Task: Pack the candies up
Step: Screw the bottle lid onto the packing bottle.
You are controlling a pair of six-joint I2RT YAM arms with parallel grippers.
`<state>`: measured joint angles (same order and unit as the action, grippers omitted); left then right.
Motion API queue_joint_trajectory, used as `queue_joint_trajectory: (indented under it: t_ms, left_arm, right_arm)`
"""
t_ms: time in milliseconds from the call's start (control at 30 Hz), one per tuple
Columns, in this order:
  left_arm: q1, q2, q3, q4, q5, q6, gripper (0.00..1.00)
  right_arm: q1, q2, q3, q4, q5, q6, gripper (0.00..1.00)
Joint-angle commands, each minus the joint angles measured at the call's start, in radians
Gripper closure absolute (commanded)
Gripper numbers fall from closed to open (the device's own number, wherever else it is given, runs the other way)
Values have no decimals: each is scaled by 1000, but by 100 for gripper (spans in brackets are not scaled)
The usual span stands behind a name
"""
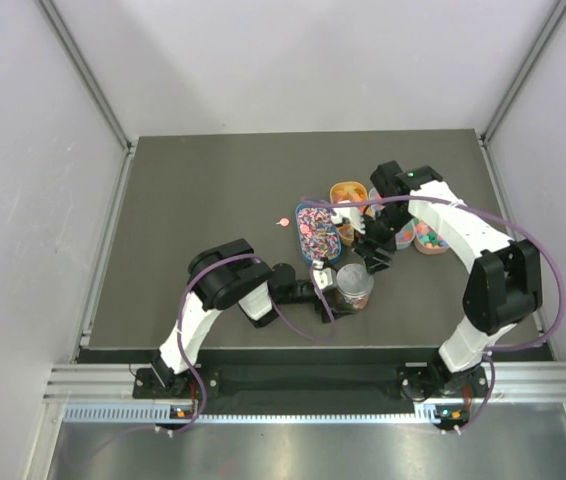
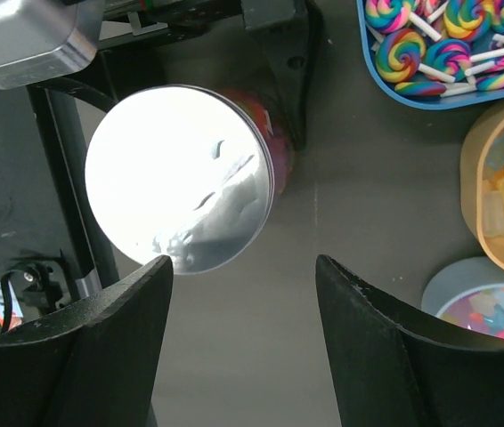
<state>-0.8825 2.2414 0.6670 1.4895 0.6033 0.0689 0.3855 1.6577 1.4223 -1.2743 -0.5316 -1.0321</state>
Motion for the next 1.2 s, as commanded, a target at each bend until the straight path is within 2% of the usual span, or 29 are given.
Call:
queue_joint_trajectory:
  t_ms: [0,400,900,1167]
  left_arm:
    - [14,95,-33,158,-45,66,100]
    - [14,107,-23,161,-62,66,100]
    - [14,113,-20,158,-53,63,100]
    - [16,116,-9,158,-56,60,100]
  right_arm:
    - [30,-30,-37,61,16,13,35]
    - [75,-70,-100,79,68,3,35]
    - [76,-55,32,79,50,20,35]
    - [90,33,102,84,-4,38,35]
